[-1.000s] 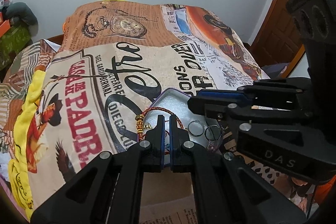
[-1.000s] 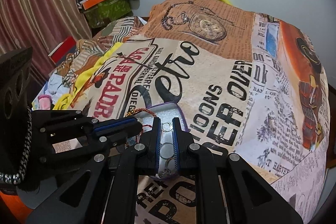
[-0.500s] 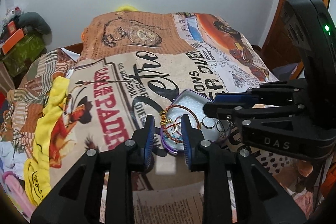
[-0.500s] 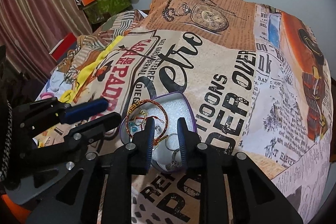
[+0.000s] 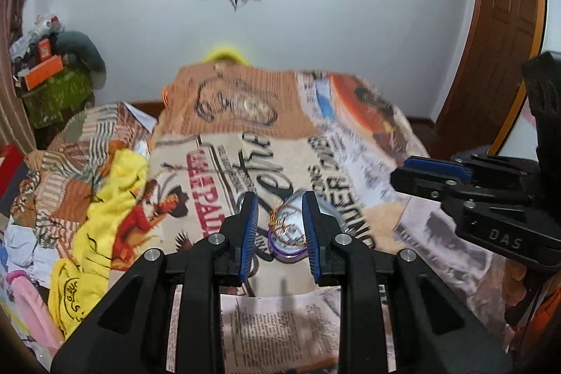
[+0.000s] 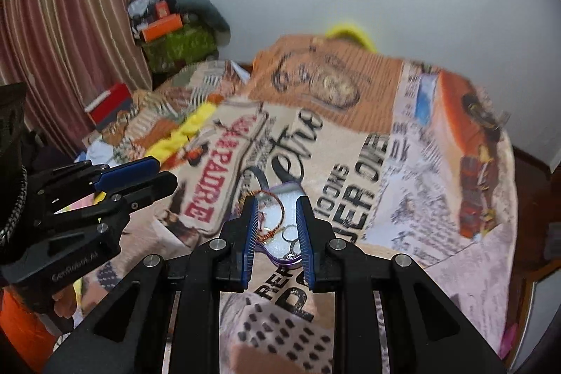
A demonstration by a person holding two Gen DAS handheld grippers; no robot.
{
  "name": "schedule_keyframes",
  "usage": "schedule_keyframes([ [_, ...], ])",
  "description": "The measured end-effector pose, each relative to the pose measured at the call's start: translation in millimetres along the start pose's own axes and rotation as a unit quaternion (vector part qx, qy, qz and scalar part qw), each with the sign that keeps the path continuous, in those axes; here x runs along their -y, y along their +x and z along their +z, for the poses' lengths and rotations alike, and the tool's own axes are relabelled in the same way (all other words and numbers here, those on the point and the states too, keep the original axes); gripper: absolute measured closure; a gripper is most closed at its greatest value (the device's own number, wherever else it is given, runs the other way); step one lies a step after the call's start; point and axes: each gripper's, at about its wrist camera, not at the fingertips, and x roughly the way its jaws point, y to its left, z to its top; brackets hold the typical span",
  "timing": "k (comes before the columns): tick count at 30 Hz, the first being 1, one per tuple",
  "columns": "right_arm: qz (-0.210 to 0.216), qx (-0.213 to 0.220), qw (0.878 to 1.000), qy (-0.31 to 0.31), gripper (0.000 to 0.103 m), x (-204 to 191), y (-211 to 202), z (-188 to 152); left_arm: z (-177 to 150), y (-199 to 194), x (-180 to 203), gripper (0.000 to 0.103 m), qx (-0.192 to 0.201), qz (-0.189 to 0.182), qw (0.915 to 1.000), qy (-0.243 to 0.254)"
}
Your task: Organize jewelry
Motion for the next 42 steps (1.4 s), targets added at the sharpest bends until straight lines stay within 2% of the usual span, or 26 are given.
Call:
schedule_keyframes([
  [5,-0.014,0.072,0.997,-0.008,0.083,-17,-61,2,10,-61,13,0.078,0.064,0.003,0.9979,0.002],
  [8,-0.024,0.123,0.992,-0.010,0.083,-29,-101,-3,11,-104,21,0.078,0.112,0.002,0.9937,0.001],
  [12,-0.031,0.188,0.982,-0.011,0.083,-45,-151,-14,5,-160,35,0.067,0.179,0.001,0.9839,0.003],
  [17,-0.046,0.256,0.965,-0.021,0.083,-70,-199,-35,-12,-213,54,0.064,0.242,0.007,0.9700,0.016],
  [19,-0.049,0.277,0.959,-0.021,0.077,-79,-213,-43,-21,-230,61,0.056,0.265,0.013,0.9640,0.018],
  [20,-0.053,0.289,0.956,-0.021,0.066,-84,-219,-48,-25,-237,64,0.055,0.274,0.015,0.9615,0.018],
  [22,-0.066,0.312,0.948,-0.019,0.046,-92,-228,-56,-32,-245,67,0.043,0.285,0.019,0.9583,0.017],
  [23,-0.073,0.319,0.945,-0.018,0.041,-93,-227,-57,-34,-248,69,0.038,0.288,0.022,0.9573,0.017],
  [25,-0.090,0.333,0.939,-0.015,0.021,-100,-232,-64,-41,-253,70,0.017,0.293,0.033,0.9554,0.017],
  [27,-0.106,0.344,0.933,-0.009,0.014,-105,-234,-69,-46,-257,73,0.005,0.298,0.043,0.9536,0.015],
  [31,-0.125,0.344,0.931,0.002,0.003,-105,-233,-73,-53,-256,76,0.003,0.294,0.056,0.9541,0.019],
  [33,-0.128,0.343,0.931,0.009,0.001,-103,-237,-74,-54,-254,76,0.003,0.289,0.054,0.9557,0.017],
  [42,-0.119,0.327,0.937,0.028,0.001,-94,-241,-82,-57,-253,74,0.003,0.281,0.055,0.9582,0.013],
])
